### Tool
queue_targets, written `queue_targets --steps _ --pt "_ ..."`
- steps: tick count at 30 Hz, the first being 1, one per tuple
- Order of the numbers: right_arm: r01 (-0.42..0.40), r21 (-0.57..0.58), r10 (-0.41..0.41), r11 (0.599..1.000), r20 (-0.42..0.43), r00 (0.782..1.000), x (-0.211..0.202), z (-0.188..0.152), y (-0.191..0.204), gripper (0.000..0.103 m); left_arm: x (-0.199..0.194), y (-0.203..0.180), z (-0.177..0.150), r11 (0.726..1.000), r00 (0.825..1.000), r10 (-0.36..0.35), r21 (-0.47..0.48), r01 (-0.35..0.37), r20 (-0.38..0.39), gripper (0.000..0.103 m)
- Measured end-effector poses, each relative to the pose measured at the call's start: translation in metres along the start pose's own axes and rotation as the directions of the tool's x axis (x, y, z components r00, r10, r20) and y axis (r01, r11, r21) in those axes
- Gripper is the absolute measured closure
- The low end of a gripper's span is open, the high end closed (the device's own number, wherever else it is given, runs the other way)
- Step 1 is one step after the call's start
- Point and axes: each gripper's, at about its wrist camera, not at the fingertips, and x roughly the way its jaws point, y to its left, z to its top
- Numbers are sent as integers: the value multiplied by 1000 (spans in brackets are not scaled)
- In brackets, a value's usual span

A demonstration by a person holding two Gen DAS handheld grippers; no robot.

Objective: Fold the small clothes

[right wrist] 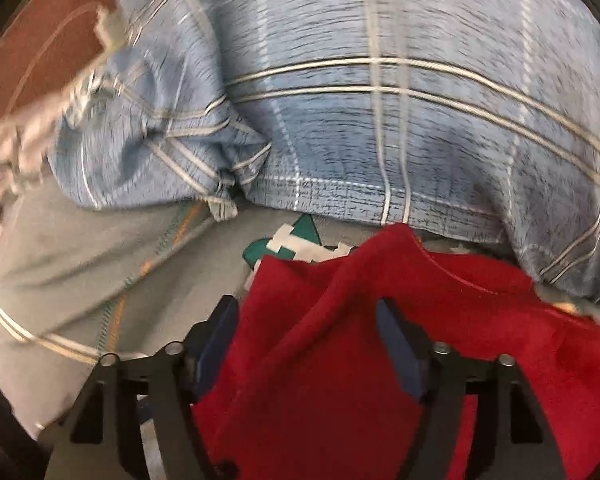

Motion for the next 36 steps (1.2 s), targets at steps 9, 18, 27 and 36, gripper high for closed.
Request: queue_targets --steps 9,18,27,36 --pt "148 -145 -153 978 -22 988 25 -11 40 22 4 3 0 1000 1000 2 -13 -2 0 34" --pt "167 -138 -167 976 11 986 34 -16 33 44 9 4 1 1000 1000 1 -18 -1 -3 31" --pt "-18 4 18 1000 77 997 -10 -26 -10 85 8 14 7 988 991 -130 -76 131 17 31" --pt "-99 72 91 993 109 990 -39 -27 -33 87 20 -7 11 954 955 -295 -42 296 17 31"
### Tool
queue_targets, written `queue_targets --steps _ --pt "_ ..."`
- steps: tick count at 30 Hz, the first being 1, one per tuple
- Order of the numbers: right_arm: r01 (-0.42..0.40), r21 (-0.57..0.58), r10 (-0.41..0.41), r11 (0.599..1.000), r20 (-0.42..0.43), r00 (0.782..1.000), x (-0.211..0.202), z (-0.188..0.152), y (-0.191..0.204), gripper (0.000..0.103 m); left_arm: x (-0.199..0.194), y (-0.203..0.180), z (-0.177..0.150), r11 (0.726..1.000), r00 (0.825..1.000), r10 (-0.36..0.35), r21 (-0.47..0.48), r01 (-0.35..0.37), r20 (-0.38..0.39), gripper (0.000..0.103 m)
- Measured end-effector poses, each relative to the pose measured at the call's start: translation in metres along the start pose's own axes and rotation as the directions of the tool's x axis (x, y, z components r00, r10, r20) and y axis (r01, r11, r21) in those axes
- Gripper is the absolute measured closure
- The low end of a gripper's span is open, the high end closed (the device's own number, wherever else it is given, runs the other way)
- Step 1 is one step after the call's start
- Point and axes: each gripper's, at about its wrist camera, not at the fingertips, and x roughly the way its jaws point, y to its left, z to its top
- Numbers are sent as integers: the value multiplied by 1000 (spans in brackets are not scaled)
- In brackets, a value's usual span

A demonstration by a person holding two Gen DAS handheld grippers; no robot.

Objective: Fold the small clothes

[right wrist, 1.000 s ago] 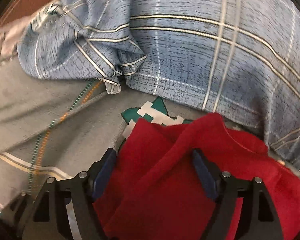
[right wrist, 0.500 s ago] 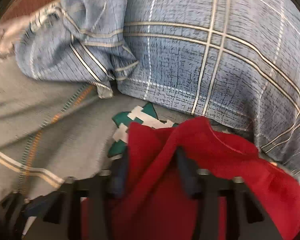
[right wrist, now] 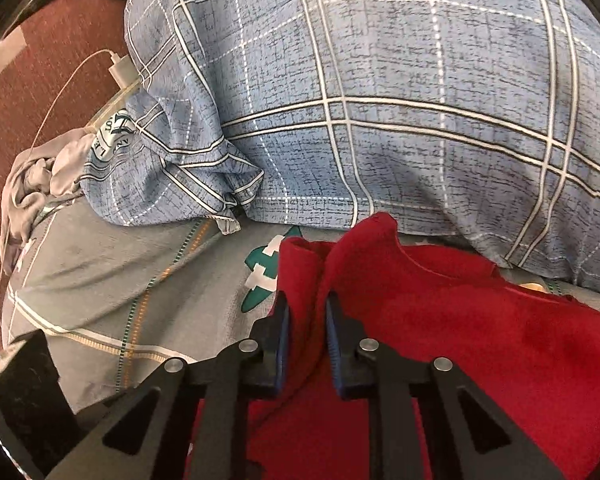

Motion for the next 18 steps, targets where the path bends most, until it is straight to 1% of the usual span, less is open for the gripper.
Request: queue_targets --steps 2,3,4,5,6,7,8,9,13,15,17,18 --pt "0 -4 0 1000 -8 1000 0 1 -1 87 -1 -6 0 1000 1000 -19 22 18 12 33" --pt "-3 -1 3 1000 -17 1000 -1 2 -3 84 -2 -7 -1 999 1000 -19 30 18 16 38" --pt "-15 12 16 1000 -26 1000 -2 4 -5 78 -2 -9 0 999 1000 -20 38 20 18 43" --pt "-28 36 30 999 -36 999 -5 5 -8 76 -4 -10 0 999 999 -26 44 25 22 44" --pt "-40 58 43 998 -50 998 -5 7 -11 62 -5 -11 0 998 999 -29 48 28 27 45" --pt "-40 68 44 997 -59 997 -5 7 -12 39 -6 -12 1 998 999 -30 50 28 31 45" --pt "-34 76 39 997 -70 997 -3 8 -12 31 -6 -12 1 998 999 -32 52 30 31 45" --pt "-27 73 33 997 -78 996 1 8 -10 26 -6 -12 1 998 999 -33 53 31 31 45" --pt "-7 45 13 999 -127 992 20 8 -2 26 -5 -12 2 998 999 -25 62 24 30 45" --pt "14 12 -12 1000 -121 993 28 8 4 26 -3 -14 2 997 999 -22 69 20 28 45" --pt "49 -38 -53 998 -110 993 34 6 10 33 -3 -14 0 997 1000 -6 74 4 24 45" --pt "84 -77 -92 994 -103 990 37 5 13 55 -7 -14 -2 997 1000 3 74 -5 20 45"
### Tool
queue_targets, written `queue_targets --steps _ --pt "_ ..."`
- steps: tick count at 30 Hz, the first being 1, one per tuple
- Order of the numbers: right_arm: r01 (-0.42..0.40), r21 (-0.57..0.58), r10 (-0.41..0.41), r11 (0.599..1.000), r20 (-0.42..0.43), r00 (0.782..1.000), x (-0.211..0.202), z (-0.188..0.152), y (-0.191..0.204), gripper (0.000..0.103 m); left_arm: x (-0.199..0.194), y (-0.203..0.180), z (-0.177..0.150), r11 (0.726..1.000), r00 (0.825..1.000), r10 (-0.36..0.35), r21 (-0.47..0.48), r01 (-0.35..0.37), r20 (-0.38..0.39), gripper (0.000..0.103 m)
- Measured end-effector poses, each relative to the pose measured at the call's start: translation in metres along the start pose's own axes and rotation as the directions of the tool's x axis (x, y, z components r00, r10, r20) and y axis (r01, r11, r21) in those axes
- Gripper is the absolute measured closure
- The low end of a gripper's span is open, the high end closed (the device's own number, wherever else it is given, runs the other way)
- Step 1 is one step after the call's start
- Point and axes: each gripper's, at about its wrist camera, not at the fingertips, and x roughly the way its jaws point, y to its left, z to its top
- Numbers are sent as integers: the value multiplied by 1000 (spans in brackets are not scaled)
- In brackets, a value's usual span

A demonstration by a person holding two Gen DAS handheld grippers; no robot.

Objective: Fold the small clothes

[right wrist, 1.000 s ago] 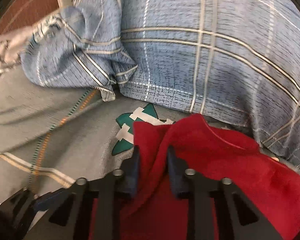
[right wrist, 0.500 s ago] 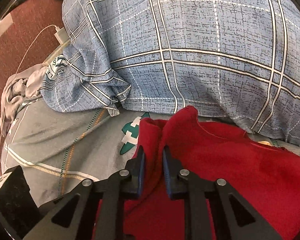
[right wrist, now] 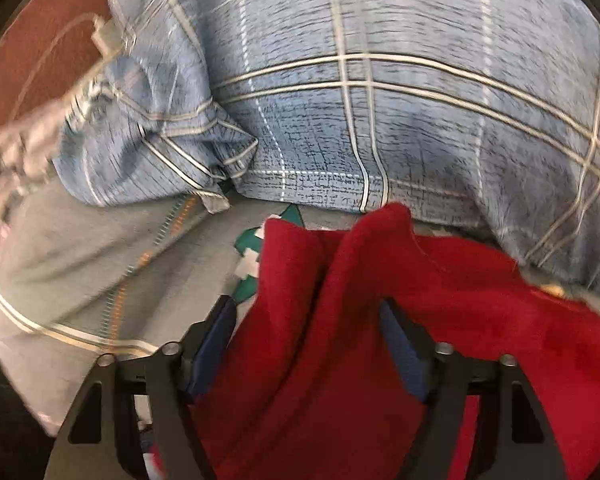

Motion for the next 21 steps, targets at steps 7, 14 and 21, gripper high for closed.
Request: queue_targets --steps 7,14,21 --pt "-17 -20 18 1000 69 997 -22 -8 -3 82 2 4 -1 997 997 74 -11 -75 -14 43" --pt "-62 17 60 998 110 992 -47 -12 -13 85 6 -1 -5 995 995 100 3 -100 -20 43" --pt "-97 53 88 994 150 985 -80 -21 -31 88 4 -21 -7 997 997 71 20 -71 -29 70"
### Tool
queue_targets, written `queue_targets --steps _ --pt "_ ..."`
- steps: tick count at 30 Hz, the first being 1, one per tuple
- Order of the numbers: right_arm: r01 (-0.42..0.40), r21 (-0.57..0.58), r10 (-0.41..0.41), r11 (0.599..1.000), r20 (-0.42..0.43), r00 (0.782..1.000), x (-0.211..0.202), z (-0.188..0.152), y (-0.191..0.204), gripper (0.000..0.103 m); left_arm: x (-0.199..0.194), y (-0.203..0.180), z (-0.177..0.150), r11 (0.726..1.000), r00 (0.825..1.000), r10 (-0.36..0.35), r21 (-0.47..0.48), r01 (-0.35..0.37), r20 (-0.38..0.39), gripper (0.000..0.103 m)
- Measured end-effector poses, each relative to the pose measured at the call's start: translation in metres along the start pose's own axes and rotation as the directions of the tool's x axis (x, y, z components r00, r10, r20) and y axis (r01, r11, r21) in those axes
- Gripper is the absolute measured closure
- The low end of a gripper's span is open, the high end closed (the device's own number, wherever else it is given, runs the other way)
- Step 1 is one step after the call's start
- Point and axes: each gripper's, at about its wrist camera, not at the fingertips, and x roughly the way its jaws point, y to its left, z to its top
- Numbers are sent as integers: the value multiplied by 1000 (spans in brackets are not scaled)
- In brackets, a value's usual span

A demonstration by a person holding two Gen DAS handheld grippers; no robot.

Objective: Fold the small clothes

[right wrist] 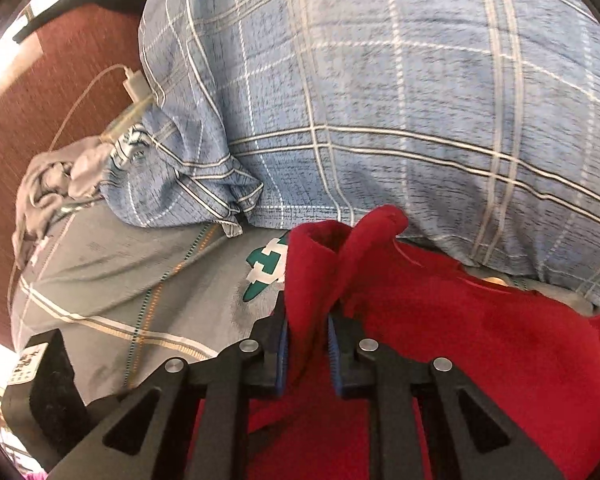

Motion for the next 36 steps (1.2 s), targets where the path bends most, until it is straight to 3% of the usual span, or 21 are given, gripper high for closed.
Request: queue_targets --steps 6,11,16,21,24,26,28,29,30,32,36 --pt "-25 41 23 999 55 998 -43 -2 -27 88 -25 -54 6 994 1000 -12 106 10 22 77" --pt "5 82 -13 997 105 994 -83 -6 -63 88 -17 -105 22 985 998 -55 164 56 -12 79" --pt "38 165 -62 985 142 988 -123 -27 -116 88 3 -163 26 967 990 -129 213 138 -57 79" --pt "95 287 -129 953 103 986 -131 -69 -175 88 54 -209 9 957 979 -145 230 175 -143 79" --pt "98 375 -119 922 33 992 -114 -90 -205 79 83 -221 -4 958 974 -119 236 164 -195 75" --pt "34 471 -60 882 40 997 -113 -106 -224 71 85 -221 -6 954 970 -122 244 172 -209 70" --pt "-63 522 4 850 114 993 -123 -120 -229 42 70 -214 -1 947 964 -161 243 212 -213 58" --pt "-101 528 26 843 149 989 -130 -126 -228 36 59 -209 2 944 961 -177 239 226 -211 53" --pt "-122 521 39 845 167 985 -135 -131 -224 33 44 -198 6 946 967 -178 240 220 -185 47" --pt "-137 498 57 856 172 983 -140 -135 -214 33 20 -183 10 946 981 -157 267 183 -117 46" --pt "-177 465 114 867 161 980 -137 -139 -193 26 8 -145 15 955 999 -20 295 31 -41 46"
